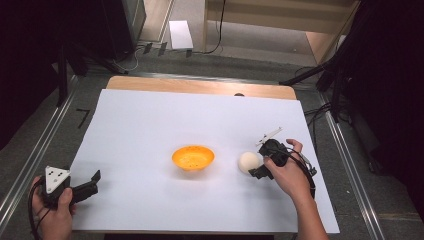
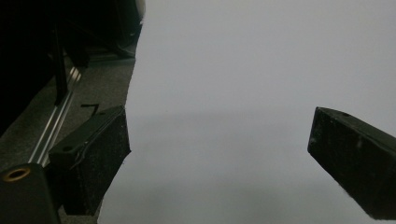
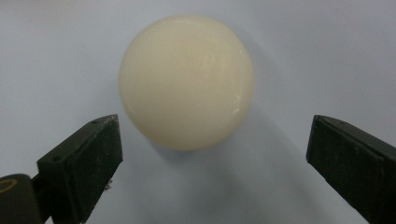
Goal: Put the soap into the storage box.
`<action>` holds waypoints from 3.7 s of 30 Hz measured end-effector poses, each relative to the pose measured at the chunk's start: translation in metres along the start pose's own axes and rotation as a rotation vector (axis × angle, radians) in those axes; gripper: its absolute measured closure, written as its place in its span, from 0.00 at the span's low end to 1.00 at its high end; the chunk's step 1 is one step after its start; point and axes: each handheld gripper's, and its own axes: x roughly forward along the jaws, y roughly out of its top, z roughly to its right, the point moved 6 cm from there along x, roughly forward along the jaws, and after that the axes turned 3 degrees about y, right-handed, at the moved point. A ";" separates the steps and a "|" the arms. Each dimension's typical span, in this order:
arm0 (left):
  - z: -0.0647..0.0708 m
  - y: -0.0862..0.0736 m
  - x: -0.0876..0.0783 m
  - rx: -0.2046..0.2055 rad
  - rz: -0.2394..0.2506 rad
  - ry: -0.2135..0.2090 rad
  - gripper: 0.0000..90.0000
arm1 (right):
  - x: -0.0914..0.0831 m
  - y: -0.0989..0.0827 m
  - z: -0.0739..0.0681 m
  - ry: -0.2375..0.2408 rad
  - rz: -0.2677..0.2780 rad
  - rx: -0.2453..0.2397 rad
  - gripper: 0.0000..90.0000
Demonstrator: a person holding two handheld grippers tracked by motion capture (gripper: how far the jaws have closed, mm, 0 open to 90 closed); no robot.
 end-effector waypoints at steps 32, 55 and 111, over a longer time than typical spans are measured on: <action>0.000 0.000 0.000 0.002 -0.006 -0.002 0.07 | 0.020 0.021 -0.009 0.059 -0.055 -0.011 0.27; 0.000 0.000 0.000 0.003 -0.006 -0.002 0.07 | -0.003 0.041 -0.018 0.041 -0.005 -0.059 0.28; 0.000 0.000 0.000 0.005 -0.008 -0.008 0.07 | 0.002 0.135 -0.101 0.140 -0.006 -0.290 0.28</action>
